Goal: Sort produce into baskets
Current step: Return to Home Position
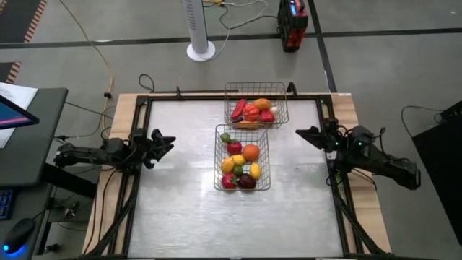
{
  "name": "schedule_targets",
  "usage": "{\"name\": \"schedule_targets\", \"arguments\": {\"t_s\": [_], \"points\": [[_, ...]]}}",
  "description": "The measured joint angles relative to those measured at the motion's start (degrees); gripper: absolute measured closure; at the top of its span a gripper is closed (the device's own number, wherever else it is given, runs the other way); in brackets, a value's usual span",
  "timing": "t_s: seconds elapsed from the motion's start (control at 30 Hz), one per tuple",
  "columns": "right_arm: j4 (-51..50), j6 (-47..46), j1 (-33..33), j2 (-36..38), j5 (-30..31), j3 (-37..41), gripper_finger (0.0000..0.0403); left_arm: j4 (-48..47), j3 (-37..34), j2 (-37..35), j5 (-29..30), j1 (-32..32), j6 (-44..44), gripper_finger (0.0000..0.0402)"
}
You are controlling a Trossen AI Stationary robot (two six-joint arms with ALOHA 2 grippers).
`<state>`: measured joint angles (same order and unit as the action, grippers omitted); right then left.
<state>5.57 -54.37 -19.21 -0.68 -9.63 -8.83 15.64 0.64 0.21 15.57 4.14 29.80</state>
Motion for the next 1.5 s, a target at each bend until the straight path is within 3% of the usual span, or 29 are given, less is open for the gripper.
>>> {"name": "schedule_targets", "arguments": {"t_s": [0.2, 0.3, 0.47, 0.67, 1.0, 1.5], "points": [[-1.54, -3.4, 0.05, -0.77, 12.0, 0.54, 0.0084, -0.71, 0.0, 0.0, -6.82, 0.0, -2.4, 0.0198], [-4.25, -5.64, -0.04, -0.64, 16.18, 0.44, 0.0083, -4.42, 0.0, 0.04, -6.71, 0.0, -1.74, 0.0198], [-9.35, -3.03, -0.02, -0.78, 16.08, 0.47, 0.0083, -13.0, 0.0, 0.24, -4.34, 0.0, 2.74, 0.0198], [-17.48, 2.17, -0.02, -0.82, 15.91, 0.47, 0.0082, -13.35, 0.04, 1.01, -5.28, 0.0, 5.12, 0.0198], [-30.28, 2.23, -0.02, -0.82, 15.67, 0.47, 0.0082, -13.35, 0.04, 1.01, -5.22, 0.0, 2.83, 0.0198], [-31.57, 2.36, -0.02, -0.82, 15.49, 0.29, 0.0082, -13.38, 0.07, 1.01, -5.15, 0.0, 2.43, 0.0198]]}}
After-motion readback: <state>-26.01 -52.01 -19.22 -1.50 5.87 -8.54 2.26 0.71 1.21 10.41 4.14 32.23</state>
